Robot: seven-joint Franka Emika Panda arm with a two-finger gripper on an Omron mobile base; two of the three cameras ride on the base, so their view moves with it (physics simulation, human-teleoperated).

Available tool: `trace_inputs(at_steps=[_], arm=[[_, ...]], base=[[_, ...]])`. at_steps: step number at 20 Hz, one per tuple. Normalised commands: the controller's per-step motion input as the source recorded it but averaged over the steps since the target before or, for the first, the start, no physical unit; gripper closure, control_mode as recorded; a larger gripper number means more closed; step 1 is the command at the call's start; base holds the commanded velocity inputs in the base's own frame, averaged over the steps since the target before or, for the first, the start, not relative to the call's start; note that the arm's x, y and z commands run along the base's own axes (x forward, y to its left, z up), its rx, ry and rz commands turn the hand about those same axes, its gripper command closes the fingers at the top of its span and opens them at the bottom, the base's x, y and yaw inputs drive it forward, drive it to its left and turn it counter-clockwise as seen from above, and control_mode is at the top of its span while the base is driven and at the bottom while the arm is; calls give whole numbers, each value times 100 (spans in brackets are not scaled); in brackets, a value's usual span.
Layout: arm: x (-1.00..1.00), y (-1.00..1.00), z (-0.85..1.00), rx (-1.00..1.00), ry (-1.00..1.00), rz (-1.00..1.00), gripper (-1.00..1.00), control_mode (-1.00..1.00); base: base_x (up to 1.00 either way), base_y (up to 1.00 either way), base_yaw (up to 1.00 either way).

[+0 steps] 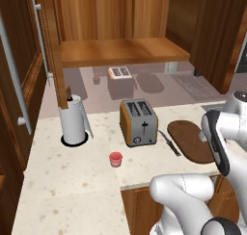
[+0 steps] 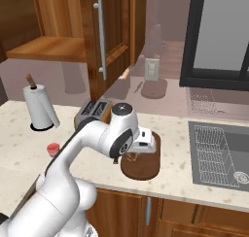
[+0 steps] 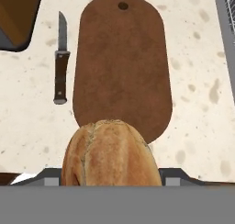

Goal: Pick the bread, place it on the cutting board, pick the jam, place it on the counter, and close the cabinet.

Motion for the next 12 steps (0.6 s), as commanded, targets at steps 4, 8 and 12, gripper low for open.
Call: trace_inputs(at_steps=[4, 8, 12], arm=[[40, -12, -23, 0, 0, 0, 100, -100], [32, -4, -24, 0, 0, 0, 100, -100], [33, -3, -24, 0, 0, 0, 100, -100]], base=[[0, 0, 0], [0, 0, 0], [0, 0, 0]])
